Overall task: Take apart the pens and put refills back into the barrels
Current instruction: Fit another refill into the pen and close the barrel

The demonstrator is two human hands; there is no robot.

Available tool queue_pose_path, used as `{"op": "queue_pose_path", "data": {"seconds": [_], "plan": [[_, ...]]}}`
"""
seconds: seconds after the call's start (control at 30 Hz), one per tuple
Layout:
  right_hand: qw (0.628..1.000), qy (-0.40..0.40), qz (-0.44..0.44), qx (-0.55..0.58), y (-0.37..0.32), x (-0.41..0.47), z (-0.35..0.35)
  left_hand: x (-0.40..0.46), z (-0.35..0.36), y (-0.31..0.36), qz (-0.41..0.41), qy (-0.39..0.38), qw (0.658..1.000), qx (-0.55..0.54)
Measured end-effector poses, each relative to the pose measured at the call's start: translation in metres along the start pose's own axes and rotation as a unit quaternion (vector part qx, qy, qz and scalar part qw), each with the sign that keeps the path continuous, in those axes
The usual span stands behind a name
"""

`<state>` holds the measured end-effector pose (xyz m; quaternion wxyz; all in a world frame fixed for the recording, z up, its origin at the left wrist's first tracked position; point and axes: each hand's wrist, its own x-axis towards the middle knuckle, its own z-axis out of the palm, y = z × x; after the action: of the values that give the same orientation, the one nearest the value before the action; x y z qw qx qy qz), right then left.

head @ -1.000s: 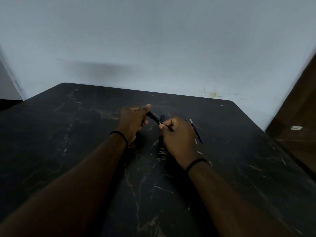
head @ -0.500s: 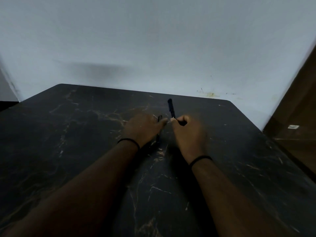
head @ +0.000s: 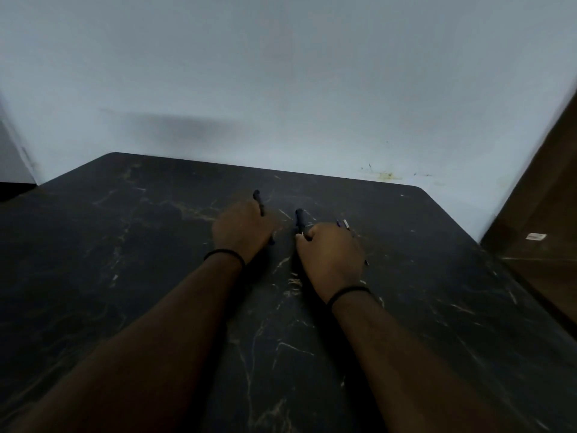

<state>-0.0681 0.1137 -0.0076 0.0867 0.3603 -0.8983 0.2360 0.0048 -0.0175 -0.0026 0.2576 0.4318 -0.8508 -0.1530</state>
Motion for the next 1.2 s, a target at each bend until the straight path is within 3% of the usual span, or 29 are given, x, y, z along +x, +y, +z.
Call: {"op": "queue_pose_path", "data": {"seconds": [0.4,0.67,0.77,0.93,1.07,1.2], "plan": [[0.999,0.030,0.007,-0.024,-0.006,0.011,0.009,-0.003,-0.006,0.000,-0.008,-0.021,0.999,-0.049],[0.999,0.041,0.004,-0.007,-0.003,0.012,0.011,-0.005,-0.003,-0.001,0.024,0.010,0.998,-0.056],[0.990,0.106,-0.003,0.089,0.001,0.011,0.011,-0.008,-0.001,0.000,0.059,0.053,0.992,-0.096],[0.932,0.196,-0.006,0.304,0.011,0.013,0.009,-0.016,-0.001,0.010,0.180,0.092,0.970,-0.137],[0.881,0.186,-0.013,0.435,0.008,0.010,0.001,-0.024,-0.003,0.023,0.280,0.082,0.944,-0.151],[0.869,0.155,-0.006,0.469,0.003,0.008,-0.003,-0.030,-0.006,0.030,0.335,0.042,0.930,-0.145]]}}
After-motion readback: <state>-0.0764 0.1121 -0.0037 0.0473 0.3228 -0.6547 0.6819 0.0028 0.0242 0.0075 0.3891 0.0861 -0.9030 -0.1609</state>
